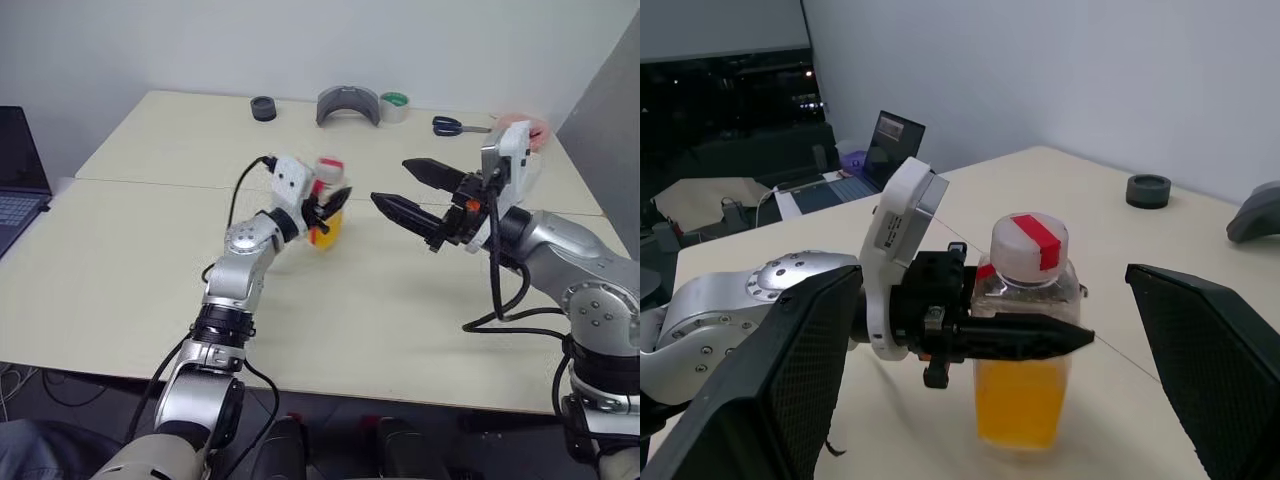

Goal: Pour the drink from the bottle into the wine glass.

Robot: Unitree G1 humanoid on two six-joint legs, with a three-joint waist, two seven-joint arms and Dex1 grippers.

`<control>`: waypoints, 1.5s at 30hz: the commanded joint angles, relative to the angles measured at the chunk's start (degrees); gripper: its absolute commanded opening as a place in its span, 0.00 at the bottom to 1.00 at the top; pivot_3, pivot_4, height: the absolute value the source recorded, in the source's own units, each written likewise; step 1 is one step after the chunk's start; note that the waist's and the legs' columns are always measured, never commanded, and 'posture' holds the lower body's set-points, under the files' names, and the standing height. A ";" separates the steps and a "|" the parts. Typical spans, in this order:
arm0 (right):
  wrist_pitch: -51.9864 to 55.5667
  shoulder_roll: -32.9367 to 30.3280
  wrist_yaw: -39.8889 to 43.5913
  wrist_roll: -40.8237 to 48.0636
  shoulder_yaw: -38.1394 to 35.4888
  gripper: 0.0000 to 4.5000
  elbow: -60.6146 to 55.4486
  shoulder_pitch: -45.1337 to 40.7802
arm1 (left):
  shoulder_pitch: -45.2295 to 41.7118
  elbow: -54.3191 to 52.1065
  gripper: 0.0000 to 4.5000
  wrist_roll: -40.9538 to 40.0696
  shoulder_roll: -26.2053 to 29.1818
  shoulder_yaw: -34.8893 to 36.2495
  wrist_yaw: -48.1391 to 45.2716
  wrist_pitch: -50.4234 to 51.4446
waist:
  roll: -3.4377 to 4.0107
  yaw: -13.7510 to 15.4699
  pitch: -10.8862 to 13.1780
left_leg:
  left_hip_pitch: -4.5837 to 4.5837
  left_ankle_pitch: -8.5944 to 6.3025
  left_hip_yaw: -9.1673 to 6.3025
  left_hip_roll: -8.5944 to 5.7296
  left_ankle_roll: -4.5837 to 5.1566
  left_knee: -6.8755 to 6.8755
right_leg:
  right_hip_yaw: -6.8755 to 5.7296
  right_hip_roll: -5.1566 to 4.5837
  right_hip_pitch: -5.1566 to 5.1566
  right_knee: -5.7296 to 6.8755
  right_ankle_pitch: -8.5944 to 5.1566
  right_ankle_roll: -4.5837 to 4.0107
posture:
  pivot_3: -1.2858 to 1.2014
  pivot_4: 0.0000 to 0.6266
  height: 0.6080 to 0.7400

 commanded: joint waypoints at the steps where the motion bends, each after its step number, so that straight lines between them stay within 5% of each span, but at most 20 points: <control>1: -1.02 1.01 0.15 -0.35 -0.21 1.00 -1.49 -1.30 | -1.96 -5.25 0.39 -2.50 -0.35 -1.37 -4.52 0.88 | 0.00 -0.10 0.00 | 0.00 0.00 -0.01 0.02 0.00 0.00 | 0.00 0.02 0.00 0.00 0.00 0.00 | 0.52 0.24 1.00; 25: -0.95 8.55 -5.36 -8.96 2.27 1.00 -0.97 -0.95 | 0.17 -10.48 0.39 -4.29 -1.08 -3.29 -9.86 4.68 | 0.00 -0.05 0.00 | 0.00 0.00 -0.01 0.01 0.00 0.03 | 0.02 0.02 -0.02 0.05 0.00 0.00 | 0.52 0.24 1.00; 29: -1.02 8.54 -5.12 -9.22 2.26 0.81 -0.72 -0.94 | 0.65 -11.10 0.39 -4.34 -1.12 -3.38 -9.28 5.07 | 0.00 -0.05 0.00 | 0.00 0.00 -0.02 0.01 0.00 0.03 | 0.02 0.02 -0.02 0.05 0.00 0.00 | 0.52 0.24 1.00; 39: -1.06 7.78 -2.80 -10.60 2.48 0.02 0.49 -1.85 | 1.91 -13.19 0.39 -4.60 -1.49 -3.58 -8.10 6.02 | 0.01 -0.06 0.00 | 0.00 0.00 -0.01 0.01 0.00 0.03 | 0.02 0.01 -0.02 0.05 0.00 0.00 | 0.52 0.24 1.00; 45: -0.26 6.72 2.16 -8.29 1.61 0.01 2.79 -4.83 | 2.23 -14.85 0.39 -4.95 -0.31 -3.28 -9.03 7.00 | 0.01 -0.06 0.01 | 0.00 0.00 -0.02 0.02 0.00 0.03 | 0.02 0.02 -0.03 0.06 0.00 0.00 | 0.52 0.24 1.00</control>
